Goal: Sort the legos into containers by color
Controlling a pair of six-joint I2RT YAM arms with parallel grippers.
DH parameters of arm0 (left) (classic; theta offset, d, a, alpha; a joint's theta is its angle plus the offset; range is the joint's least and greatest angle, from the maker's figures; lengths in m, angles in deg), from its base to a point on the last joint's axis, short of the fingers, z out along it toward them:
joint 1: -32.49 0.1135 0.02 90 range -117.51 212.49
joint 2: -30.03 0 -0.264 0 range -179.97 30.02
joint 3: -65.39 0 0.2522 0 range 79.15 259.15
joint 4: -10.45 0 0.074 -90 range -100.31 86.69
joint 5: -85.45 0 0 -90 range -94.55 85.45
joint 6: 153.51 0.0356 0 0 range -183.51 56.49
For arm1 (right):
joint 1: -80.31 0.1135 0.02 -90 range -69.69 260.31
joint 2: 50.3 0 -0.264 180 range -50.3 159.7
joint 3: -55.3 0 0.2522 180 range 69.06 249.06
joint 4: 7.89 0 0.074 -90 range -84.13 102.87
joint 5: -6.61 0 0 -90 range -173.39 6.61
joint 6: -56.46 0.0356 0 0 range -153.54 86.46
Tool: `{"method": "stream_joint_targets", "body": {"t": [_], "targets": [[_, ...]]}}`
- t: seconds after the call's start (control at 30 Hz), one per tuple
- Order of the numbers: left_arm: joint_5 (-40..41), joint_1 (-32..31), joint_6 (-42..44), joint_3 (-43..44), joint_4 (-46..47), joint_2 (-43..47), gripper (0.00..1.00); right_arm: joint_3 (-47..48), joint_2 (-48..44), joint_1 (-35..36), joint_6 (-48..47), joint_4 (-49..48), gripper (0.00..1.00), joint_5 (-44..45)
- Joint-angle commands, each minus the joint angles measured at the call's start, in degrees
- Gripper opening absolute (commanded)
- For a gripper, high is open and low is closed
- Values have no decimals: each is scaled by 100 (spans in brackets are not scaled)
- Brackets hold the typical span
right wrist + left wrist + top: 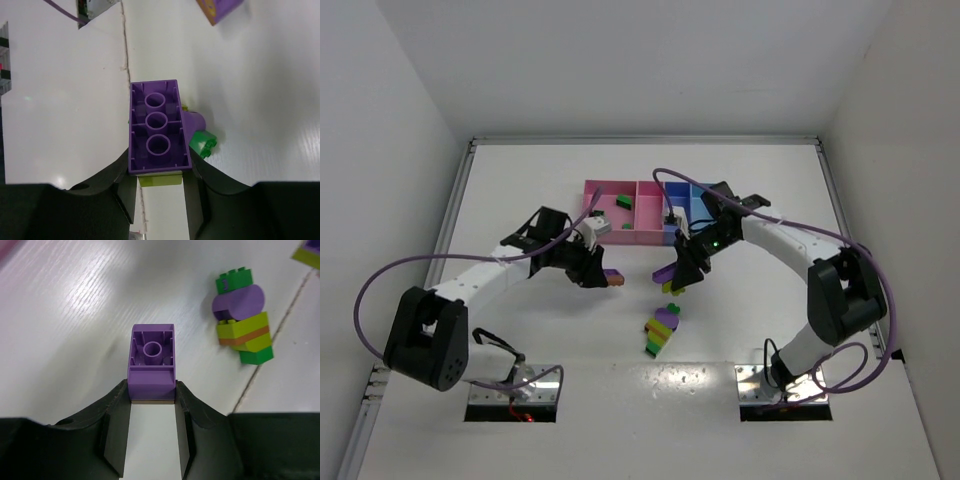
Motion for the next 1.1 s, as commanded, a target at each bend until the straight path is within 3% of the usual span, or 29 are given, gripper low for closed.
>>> {"method": "stream_joint_targets", "body": {"t": [0.0, 0.1, 0.17, 0.2, 0.27, 0.3, 0.43, 0.47, 0.6, 0.73, 1.07], "targets": [[862, -292, -91, 204, 215, -129, 30, 321, -141, 18, -513, 389, 0, -458], [1302, -459, -162, 257, 215, -331, 40, 322, -141, 18, -637, 583, 0, -573], [1303, -512, -162, 309, 215, -384, 52, 322, -141, 18, -698, 636, 0, -573], [998, -512, -84, 310, 215, -384, 75, 322, -141, 18, -698, 636, 0, -573], [479, -355, 31, 310, 329, -96, 91, 322, -141, 18, -760, 636, 0, -573], [-194, -284, 31, 310, 417, 11, 97, 322, -141, 18, -760, 636, 0, -573], [-1595, -231, -529, 423, 1216, 240, 98, 322, -255, -34, -813, 689, 0, -634], [-1841, -283, -1010, 485, 1417, 240, 98, 322, -255, -34, -813, 689, 0, -686], [-2677, -634, -1770, 1037, 2079, -110, 88, 322, -361, -34, -865, 742, 0, -819], [-3047, -925, -1771, 1495, 2079, -348, 85, 269, -413, 18, -865, 637, 0, -819], [-2855, -1233, -1516, 1857, 1798, -797, 90, 788, -413, 71, -620, 636, 0, -1100]]}}
